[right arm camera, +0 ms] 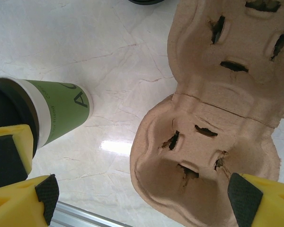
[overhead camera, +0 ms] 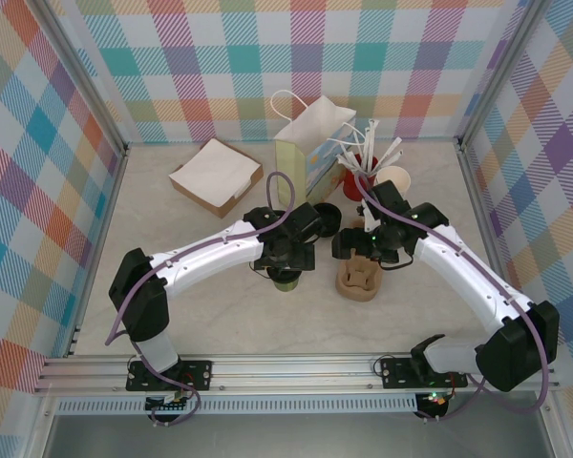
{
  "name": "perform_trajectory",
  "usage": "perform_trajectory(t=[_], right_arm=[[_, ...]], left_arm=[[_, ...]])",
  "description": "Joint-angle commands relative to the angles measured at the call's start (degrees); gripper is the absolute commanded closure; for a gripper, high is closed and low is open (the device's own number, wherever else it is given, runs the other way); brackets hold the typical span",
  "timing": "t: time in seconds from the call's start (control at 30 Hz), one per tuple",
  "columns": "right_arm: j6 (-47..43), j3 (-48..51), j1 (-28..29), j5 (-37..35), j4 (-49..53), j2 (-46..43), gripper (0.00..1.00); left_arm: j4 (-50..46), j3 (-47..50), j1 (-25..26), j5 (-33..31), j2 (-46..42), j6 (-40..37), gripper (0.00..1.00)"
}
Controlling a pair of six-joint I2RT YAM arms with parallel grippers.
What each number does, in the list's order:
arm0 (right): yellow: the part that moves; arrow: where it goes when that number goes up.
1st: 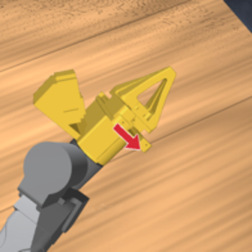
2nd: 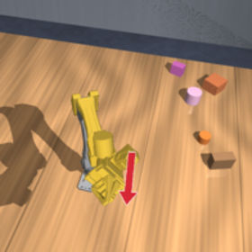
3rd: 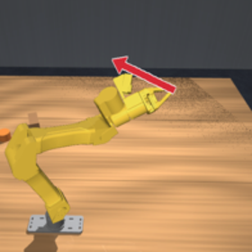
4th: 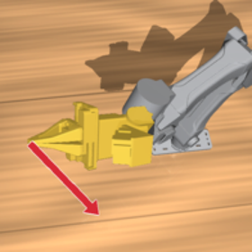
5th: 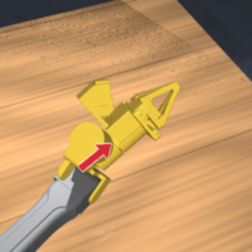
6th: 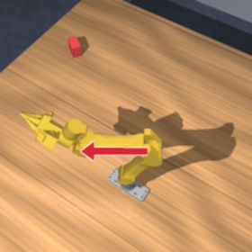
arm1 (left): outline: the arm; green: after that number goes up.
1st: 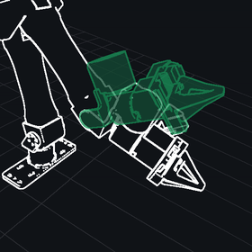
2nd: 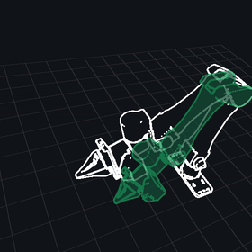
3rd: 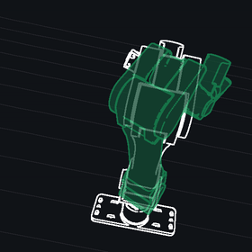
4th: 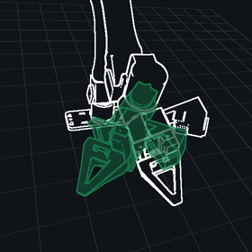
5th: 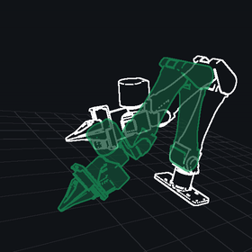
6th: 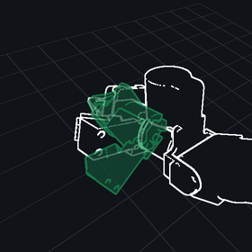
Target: Pack the takeout coffee
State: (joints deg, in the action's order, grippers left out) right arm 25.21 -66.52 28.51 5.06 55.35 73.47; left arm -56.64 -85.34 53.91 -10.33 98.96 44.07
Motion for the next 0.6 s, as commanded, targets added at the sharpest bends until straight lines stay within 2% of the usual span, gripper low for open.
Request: perform_trajectory(t=[0.0, 0.57], right_arm=[[0.4, 0.0, -0.3, 1.0, -0.2, 0.2, 0.06], [0.3, 0.0, -0.3, 2.2, -0.4, 0.6, 0.06]], left_arm=[[0.7, -0.6, 0.7, 0.8, -0.3, 0.5, 0.09], [0.7, -1.0, 0.7, 0.4, -1.4, 0.6, 0.09]])
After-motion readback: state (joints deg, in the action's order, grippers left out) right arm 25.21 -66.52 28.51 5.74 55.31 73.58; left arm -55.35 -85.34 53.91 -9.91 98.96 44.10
